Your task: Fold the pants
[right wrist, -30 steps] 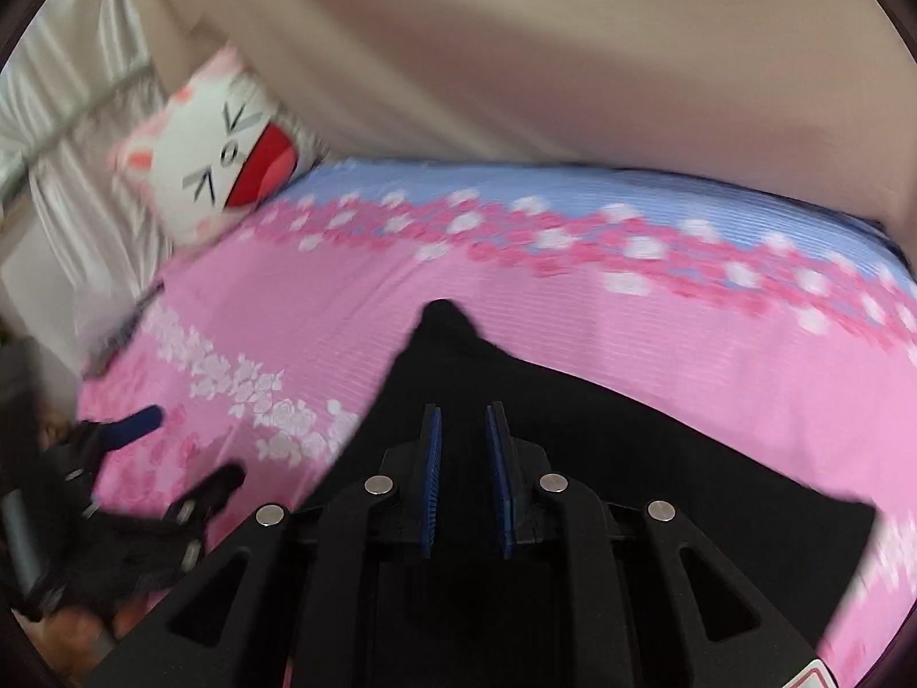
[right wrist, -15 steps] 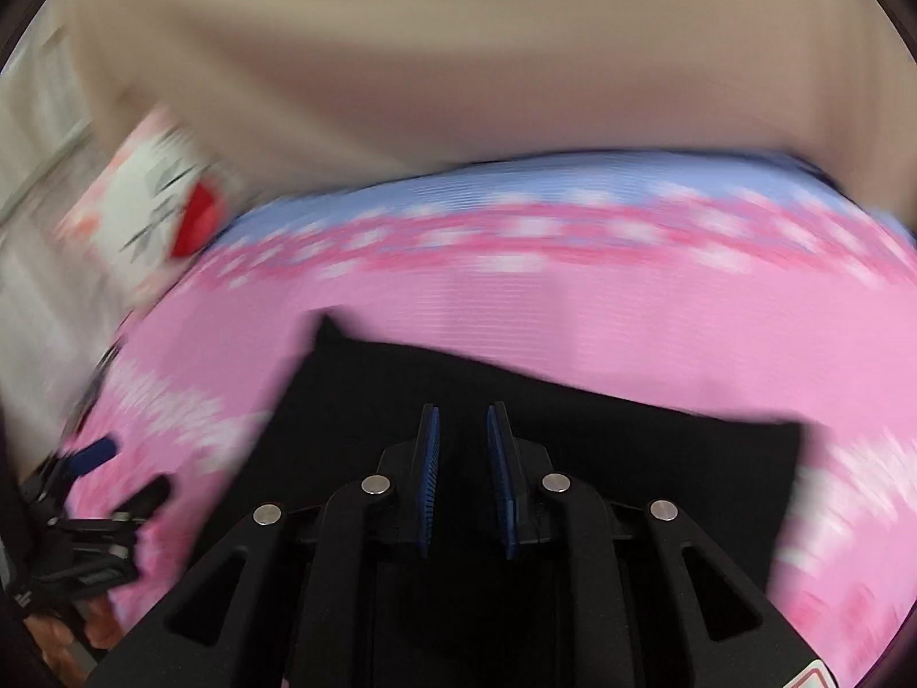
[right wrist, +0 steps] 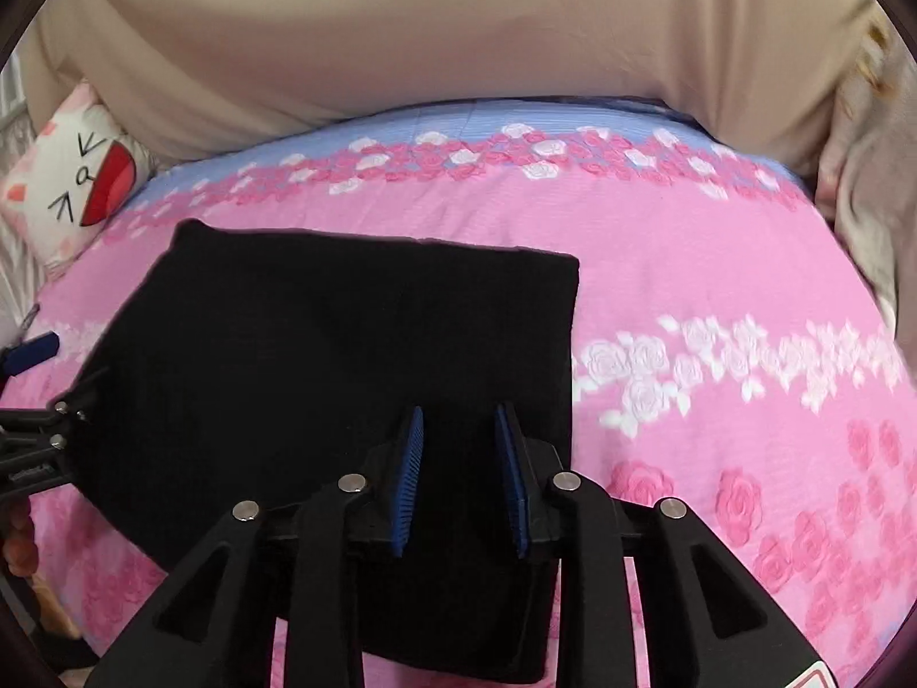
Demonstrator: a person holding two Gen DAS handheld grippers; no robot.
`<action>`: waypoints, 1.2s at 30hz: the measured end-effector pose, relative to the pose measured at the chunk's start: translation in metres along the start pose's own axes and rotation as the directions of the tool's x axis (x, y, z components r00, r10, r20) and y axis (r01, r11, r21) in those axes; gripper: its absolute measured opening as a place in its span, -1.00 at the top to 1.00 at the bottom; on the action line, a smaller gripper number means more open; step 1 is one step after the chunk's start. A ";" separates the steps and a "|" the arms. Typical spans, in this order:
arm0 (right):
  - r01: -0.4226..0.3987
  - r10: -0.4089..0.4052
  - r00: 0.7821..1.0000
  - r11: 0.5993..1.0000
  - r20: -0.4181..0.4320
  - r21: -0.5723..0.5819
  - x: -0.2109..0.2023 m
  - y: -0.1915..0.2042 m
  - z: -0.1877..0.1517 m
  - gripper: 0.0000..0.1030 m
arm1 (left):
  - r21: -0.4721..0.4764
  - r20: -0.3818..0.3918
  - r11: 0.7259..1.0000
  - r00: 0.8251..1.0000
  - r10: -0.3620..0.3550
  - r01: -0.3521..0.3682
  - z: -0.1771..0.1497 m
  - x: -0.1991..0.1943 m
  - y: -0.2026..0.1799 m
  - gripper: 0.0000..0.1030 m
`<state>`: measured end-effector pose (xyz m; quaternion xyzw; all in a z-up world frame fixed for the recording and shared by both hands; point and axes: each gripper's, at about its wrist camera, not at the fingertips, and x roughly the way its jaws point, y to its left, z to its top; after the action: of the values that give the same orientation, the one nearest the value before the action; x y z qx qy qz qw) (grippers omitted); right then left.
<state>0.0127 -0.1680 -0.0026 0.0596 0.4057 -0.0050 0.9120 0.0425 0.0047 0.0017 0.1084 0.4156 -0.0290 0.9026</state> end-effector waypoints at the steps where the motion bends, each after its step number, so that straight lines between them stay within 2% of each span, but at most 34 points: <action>1: -0.007 0.007 1.000 1.000 0.023 0.009 -0.011 0.001 0.000 0.51 | 0.002 -0.006 1.000 1.000 0.003 -0.003 0.000 0.001 -0.002 -0.91; 3: -0.055 0.056 0.996 0.998 0.072 -0.010 -0.033 0.006 -0.003 0.51 | 0.003 -0.016 1.000 1.000 0.011 -0.011 -0.001 0.002 -0.005 -0.91; 5: -0.084 0.086 0.994 0.996 0.073 -0.036 -0.043 0.012 -0.008 0.50 | 0.001 -0.020 1.000 1.000 0.008 -0.008 -0.001 0.004 -0.007 -0.91; 9: -0.056 0.056 0.998 0.995 0.000 -0.079 -0.031 0.013 -0.034 0.36 | 0.006 -0.031 1.000 0.999 0.014 -0.014 -0.002 0.005 -0.010 -0.91; 11: -0.073 0.075 0.997 0.996 0.025 -0.055 -0.028 0.006 -0.045 0.40 | 0.011 -0.034 1.000 0.999 0.016 -0.015 -0.004 0.005 -0.012 -0.91; 15: -0.077 0.078 0.996 0.997 0.052 -0.016 -0.047 0.008 -0.038 0.35 | 0.017 -0.037 1.000 0.999 0.024 -0.023 -0.006 0.004 -0.014 -0.91; 19: -0.057 0.059 0.995 0.998 0.086 -0.024 -0.062 0.009 -0.035 0.34 | 0.012 -0.035 1.000 0.999 0.025 -0.025 -0.008 0.001 -0.013 -0.91; 27: -0.035 0.033 0.996 0.999 0.086 0.017 -0.073 -0.002 -0.041 0.34 | -0.018 -0.039 1.000 0.999 0.025 -0.026 -0.013 -0.002 -0.003 -0.91; 36: -0.098 0.101 0.992 0.994 0.079 -0.039 -0.065 0.030 -0.037 0.34 | -0.033 -0.047 0.999 0.999 0.014 -0.016 -0.018 -0.003 0.001 -0.91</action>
<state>-0.0570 -0.1364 0.0242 0.0634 0.3652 0.0454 0.9277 0.0271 0.0092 -0.0071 0.0970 0.4361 -0.0126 0.8946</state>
